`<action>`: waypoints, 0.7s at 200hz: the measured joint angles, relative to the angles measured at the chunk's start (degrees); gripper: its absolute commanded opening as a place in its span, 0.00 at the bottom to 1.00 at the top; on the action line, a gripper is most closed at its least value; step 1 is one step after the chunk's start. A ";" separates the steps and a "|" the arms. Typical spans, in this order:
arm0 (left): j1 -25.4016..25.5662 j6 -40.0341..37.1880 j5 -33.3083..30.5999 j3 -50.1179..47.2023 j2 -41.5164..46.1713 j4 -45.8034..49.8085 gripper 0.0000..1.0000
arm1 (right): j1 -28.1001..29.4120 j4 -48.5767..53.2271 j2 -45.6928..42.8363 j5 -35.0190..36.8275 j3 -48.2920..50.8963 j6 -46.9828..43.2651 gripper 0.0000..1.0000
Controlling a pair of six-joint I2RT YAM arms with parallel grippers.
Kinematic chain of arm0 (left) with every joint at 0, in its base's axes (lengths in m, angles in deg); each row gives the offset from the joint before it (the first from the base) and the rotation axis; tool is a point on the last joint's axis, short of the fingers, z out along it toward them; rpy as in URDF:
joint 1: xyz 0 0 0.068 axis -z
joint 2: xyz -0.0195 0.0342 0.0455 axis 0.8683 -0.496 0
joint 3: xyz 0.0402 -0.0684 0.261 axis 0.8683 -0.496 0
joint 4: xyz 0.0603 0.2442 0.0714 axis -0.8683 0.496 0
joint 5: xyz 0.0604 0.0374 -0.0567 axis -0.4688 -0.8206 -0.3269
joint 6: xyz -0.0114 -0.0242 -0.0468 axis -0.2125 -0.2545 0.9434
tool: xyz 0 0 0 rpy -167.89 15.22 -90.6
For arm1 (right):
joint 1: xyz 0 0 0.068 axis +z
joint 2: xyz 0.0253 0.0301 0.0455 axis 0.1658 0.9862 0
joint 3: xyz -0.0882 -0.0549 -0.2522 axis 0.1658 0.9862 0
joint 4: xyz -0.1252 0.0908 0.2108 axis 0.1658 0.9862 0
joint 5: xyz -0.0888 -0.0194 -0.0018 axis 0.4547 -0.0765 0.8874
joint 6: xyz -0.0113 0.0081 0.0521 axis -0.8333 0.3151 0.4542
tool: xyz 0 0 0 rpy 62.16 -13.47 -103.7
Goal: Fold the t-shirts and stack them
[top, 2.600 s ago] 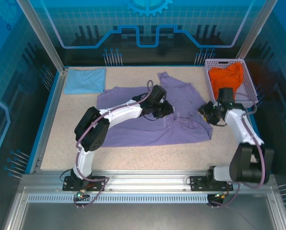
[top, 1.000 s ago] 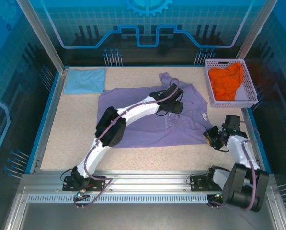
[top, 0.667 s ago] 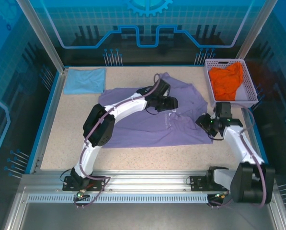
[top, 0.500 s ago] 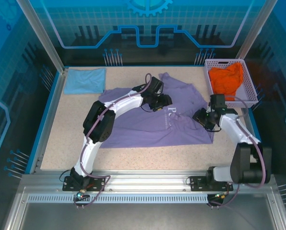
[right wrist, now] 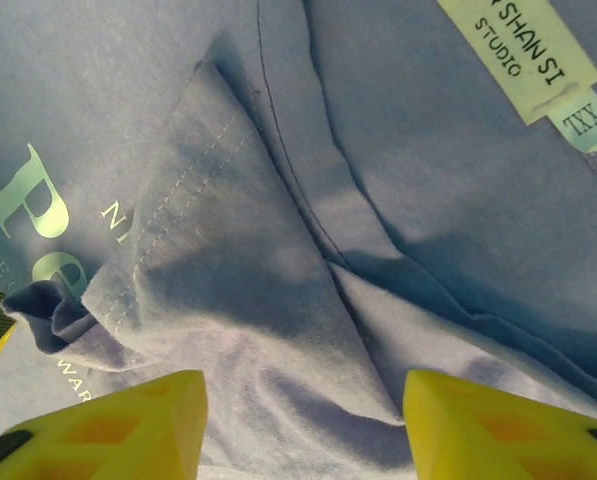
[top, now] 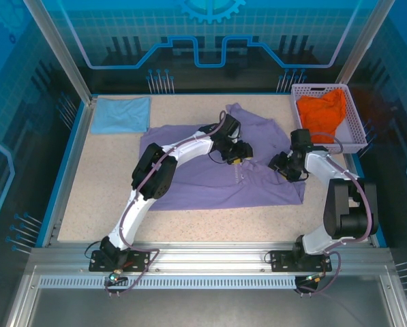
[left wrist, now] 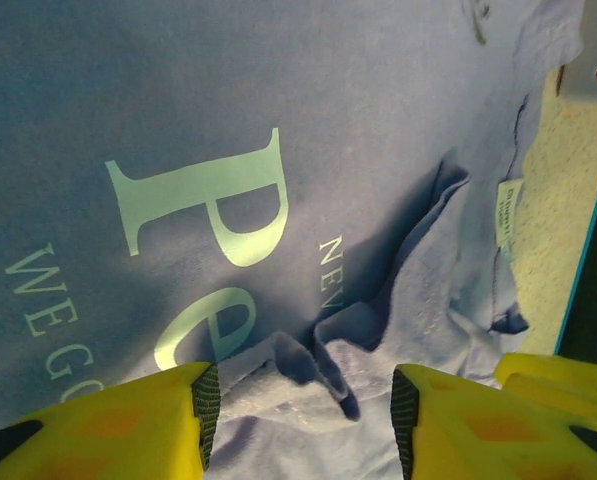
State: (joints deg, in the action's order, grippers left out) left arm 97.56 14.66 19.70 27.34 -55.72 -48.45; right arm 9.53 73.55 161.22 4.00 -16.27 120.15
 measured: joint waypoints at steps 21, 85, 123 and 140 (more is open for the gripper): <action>-0.02 -3.30 0.28 0.00 0.00 0.04 0.48 | 0.00 -0.26 0.00 0.17 0.02 0.04 0.59; 0.00 -10.91 2.43 0.63 -1.60 0.07 0.43 | -1.05 -0.94 0.00 1.03 0.92 0.96 0.60; -0.02 -13.66 4.13 0.63 -1.84 -0.17 0.41 | -2.21 -1.36 0.00 0.96 1.66 1.77 0.60; 0.00 -14.73 4.79 0.63 -1.84 -0.20 0.40 | -2.29 -1.64 0.00 0.92 1.66 1.81 0.60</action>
State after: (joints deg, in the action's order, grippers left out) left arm 97.56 -0.07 24.49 27.97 -57.56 -48.65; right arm 7.24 71.91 161.22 4.92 -14.61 121.97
